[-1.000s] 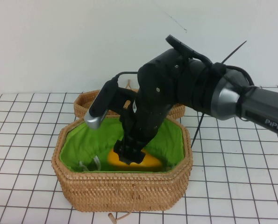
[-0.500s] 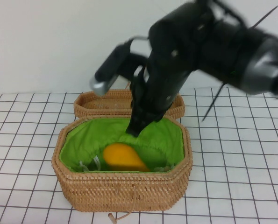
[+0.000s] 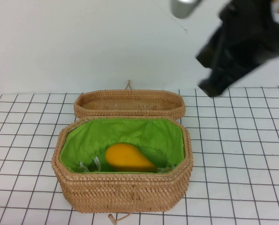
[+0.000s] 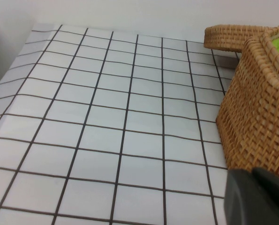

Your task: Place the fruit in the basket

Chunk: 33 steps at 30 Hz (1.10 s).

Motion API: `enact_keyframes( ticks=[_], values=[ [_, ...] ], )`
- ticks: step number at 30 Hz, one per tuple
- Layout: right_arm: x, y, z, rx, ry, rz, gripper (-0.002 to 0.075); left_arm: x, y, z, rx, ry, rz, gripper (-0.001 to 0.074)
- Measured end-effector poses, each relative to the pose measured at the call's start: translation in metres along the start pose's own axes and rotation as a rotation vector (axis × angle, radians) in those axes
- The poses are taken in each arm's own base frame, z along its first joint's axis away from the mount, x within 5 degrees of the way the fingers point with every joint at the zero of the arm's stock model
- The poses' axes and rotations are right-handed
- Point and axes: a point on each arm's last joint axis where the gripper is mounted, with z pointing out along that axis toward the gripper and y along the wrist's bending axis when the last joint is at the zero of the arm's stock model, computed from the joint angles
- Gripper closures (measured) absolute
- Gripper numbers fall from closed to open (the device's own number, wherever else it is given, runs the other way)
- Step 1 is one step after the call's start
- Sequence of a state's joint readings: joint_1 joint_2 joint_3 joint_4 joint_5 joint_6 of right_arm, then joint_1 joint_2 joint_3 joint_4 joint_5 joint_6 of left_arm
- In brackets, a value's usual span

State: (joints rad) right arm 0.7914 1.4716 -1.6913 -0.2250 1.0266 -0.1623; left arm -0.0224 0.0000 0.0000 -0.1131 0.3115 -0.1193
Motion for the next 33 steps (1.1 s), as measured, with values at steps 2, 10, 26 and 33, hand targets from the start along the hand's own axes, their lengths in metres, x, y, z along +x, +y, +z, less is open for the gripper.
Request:
enact_keyframes(
  ticks=[2, 10, 26, 33],
  values=[
    [0.014, 0.001, -0.009, 0.006, 0.006, 0.028, 0.0715, 0.0, 0.0, 0.0, 0.0, 0.0, 0.0, 0.0738],
    [0.074, 0.015, -0.028, -0.014, 0.07, 0.08, 0.0714, 0.0, 0.0, 0.0, 0.0, 0.0, 0.0, 0.0738],
    [0.102, 0.02, -0.035, -0.038, 0.31, 0.087, 0.0715, 0.0, 0.0, 0.0, 0.0, 0.0, 0.0, 0.0738],
    [0.106, 0.016, -0.065, -0.036, 0.225, 0.101, 0.0714, 0.0, 0.0, 0.0, 0.0, 0.0, 0.0, 0.0738]
  ],
)
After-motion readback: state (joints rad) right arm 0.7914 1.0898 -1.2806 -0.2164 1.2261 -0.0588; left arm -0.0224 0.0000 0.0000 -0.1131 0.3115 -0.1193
